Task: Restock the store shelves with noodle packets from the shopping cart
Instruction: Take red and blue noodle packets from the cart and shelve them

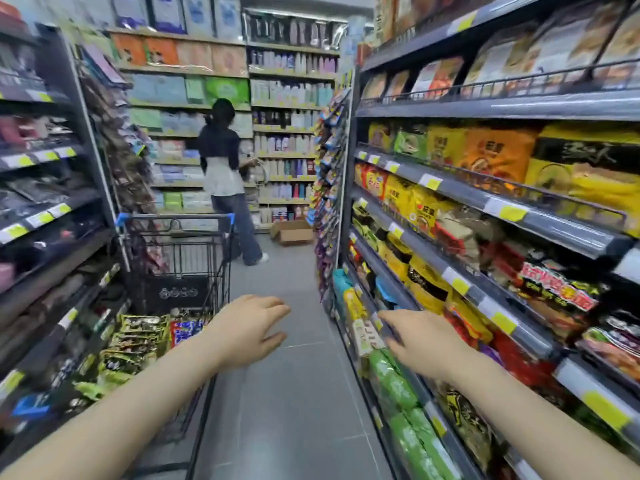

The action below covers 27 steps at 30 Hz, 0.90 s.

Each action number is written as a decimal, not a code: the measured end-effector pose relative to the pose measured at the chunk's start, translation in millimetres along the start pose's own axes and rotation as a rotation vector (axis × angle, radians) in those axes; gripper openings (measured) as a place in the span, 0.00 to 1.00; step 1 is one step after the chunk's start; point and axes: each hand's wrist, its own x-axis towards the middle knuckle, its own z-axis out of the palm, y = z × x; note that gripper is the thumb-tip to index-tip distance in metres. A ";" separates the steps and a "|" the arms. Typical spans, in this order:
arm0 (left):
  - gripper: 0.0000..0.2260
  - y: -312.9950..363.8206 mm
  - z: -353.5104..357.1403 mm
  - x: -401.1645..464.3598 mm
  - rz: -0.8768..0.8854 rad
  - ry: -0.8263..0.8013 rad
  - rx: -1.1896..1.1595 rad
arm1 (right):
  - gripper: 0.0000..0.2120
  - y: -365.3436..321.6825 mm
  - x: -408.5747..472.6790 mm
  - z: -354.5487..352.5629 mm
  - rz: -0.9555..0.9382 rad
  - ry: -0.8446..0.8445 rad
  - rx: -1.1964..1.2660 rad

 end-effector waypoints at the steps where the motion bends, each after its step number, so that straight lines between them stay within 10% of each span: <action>1: 0.23 -12.0 -5.0 -17.5 -0.063 -0.017 -0.009 | 0.17 -15.1 10.6 -1.6 -0.029 -0.007 -0.002; 27: 0.20 -305.0 9.8 -208.7 -0.522 -0.184 0.065 | 0.23 -320.5 259.1 1.7 -0.403 -0.096 0.041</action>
